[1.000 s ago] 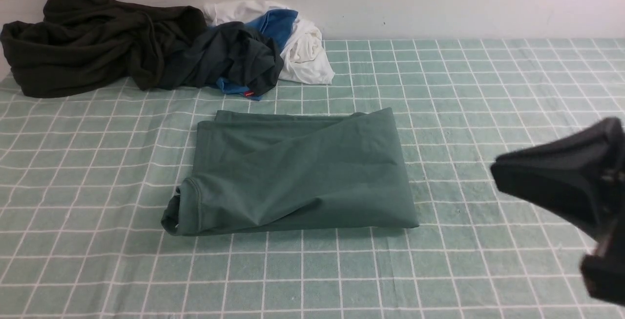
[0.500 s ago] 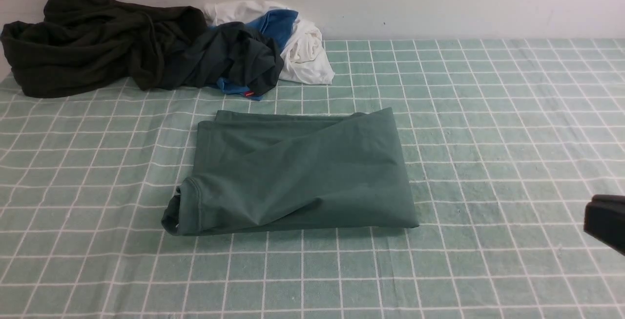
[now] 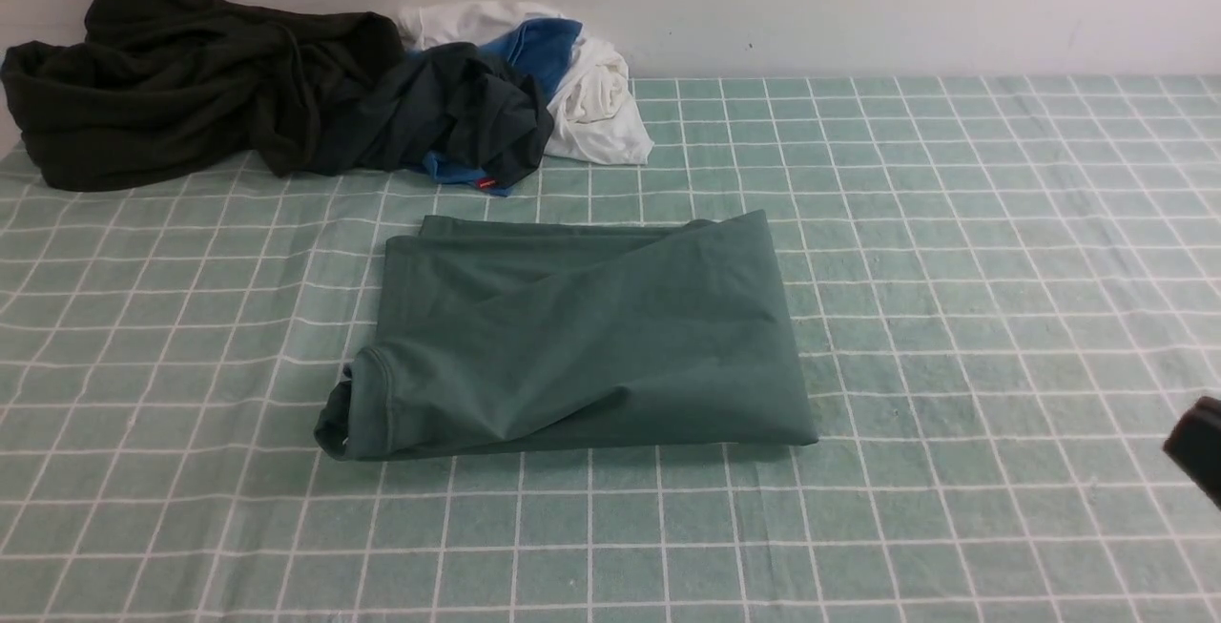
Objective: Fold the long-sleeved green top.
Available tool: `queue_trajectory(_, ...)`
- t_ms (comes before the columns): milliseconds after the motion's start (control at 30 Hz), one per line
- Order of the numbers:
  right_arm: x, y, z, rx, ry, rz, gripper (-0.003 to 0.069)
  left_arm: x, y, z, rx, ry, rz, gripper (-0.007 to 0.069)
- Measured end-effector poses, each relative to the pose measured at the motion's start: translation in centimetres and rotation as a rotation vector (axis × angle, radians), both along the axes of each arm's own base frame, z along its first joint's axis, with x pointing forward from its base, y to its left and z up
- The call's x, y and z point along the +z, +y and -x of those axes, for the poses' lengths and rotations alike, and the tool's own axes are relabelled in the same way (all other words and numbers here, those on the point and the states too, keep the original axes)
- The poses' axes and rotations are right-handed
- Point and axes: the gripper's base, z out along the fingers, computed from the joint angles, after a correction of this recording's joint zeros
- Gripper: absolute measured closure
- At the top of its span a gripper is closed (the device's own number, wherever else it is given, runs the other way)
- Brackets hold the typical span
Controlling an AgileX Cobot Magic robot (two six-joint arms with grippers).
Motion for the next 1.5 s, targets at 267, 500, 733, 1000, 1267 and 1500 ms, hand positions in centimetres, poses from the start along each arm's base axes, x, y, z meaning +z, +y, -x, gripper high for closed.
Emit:
queue_trajectory(267,-6.4,-3.1,0.7,-0.378,-0.025,-0.002,0.0673,0.0,0.0,0.0,0.0,0.0,0.0,0.0628)
queue_trajectory(500,-8.6,-4.2,1.3,-0.56,0.004,0.035,0.0673,0.0,0.0,0.0,0.0,0.0,0.0,0.0628)
queue_trajectory(733,-10.3,-4.4,1.5,-0.574,0.182,0.079,0.0673,0.0,0.0,0.0,0.0,0.0,0.0,0.0628)
queue_trajectory(1000,-10.4,-4.4,1.5,-0.575,0.198,0.083,0.0673,0.0,0.0,0.0,0.0,0.0,0.0,0.0628)
queue_trajectory(1267,-10.4,-4.4,1.5,-0.575,0.198,0.083,0.0673,0.0,0.0,0.0,0.0,0.0,0.0,0.0628)
queue_trajectory(1500,-10.4,-4.4,1.5,-0.577,0.203,0.064,0.0673,0.0,0.0,0.0,0.0,0.0,0.0,0.0628)
